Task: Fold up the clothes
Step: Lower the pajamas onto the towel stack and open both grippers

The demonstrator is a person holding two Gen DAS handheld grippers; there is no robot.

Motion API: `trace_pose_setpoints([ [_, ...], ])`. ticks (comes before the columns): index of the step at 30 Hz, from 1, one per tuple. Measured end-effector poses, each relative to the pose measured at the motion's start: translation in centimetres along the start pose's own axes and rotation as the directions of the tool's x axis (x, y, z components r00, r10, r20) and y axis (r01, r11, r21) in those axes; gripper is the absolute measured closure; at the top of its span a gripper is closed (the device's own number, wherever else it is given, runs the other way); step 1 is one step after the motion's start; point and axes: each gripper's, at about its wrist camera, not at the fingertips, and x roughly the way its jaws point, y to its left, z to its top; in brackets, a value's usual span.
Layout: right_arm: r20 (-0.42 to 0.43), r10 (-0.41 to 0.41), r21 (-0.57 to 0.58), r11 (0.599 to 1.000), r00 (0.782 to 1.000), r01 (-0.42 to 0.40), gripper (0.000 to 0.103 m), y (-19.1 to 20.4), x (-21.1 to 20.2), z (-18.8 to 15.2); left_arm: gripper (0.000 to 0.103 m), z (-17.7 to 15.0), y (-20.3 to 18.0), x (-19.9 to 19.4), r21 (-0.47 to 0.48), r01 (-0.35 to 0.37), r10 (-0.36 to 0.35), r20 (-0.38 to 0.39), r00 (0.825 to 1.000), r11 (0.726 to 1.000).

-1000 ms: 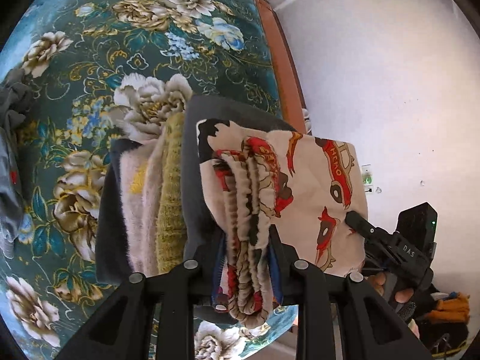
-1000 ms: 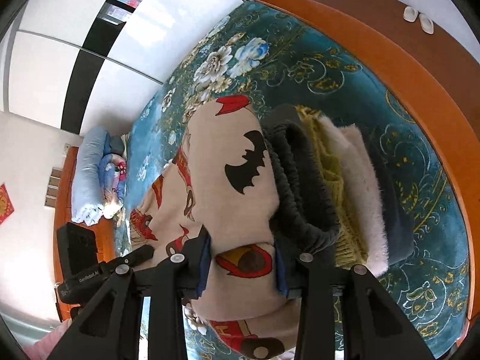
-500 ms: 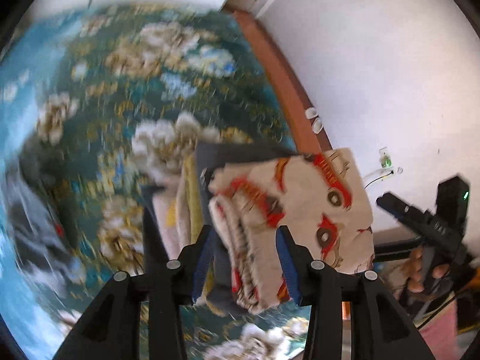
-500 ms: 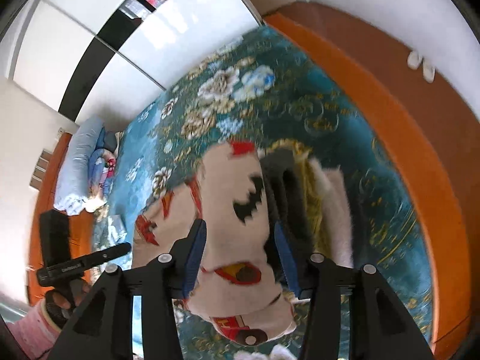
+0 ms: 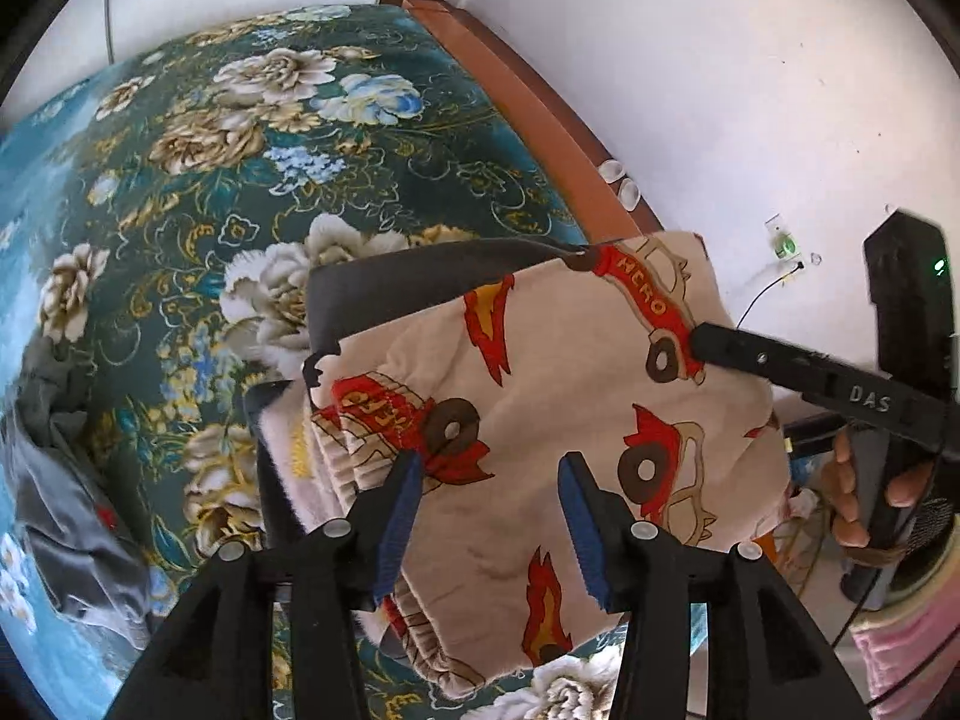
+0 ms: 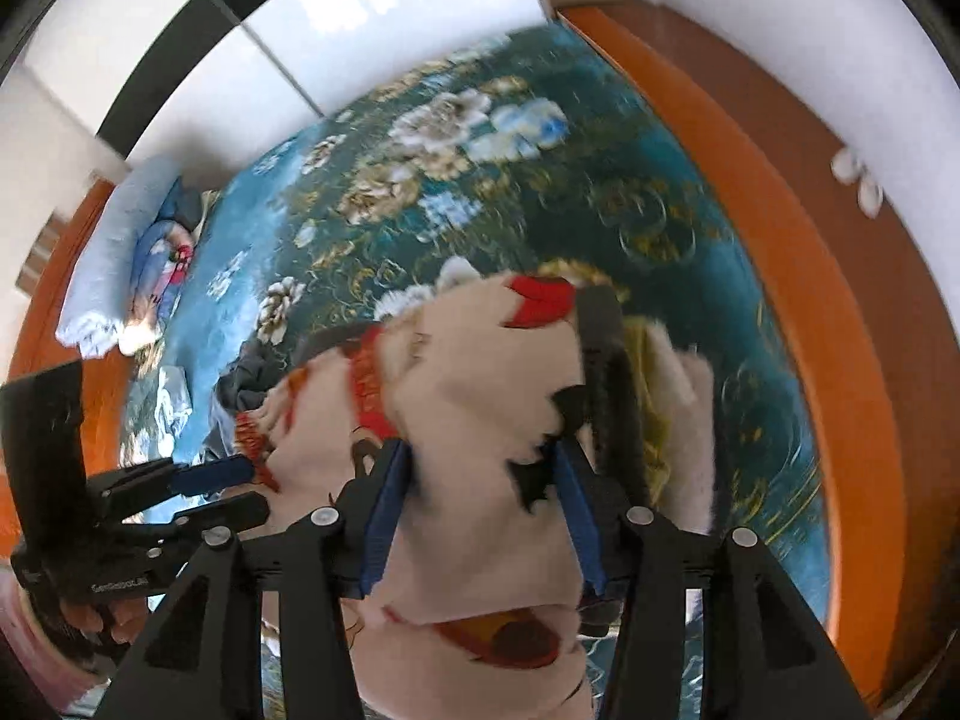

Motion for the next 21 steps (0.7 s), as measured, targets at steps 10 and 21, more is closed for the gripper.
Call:
trace_pose_setpoints([
  [10, 0.125, 0.021, 0.051, 0.998, 0.992, -0.027, 0.051, -0.3, -4.9, -0.9, 0.051, 0.8, -2.1, -4.1, 0.016, 0.009, -0.009, 0.042, 0.999, 1.0],
  [21, 0.206, -0.03, 0.124, 0.992, 0.978, 0.005, 0.048, 5.0, -8.7, -12.3, 0.042, -7.8, -3.5, -8.3, 0.129, 0.008, -0.011, 0.022, 1.0, 0.992],
])
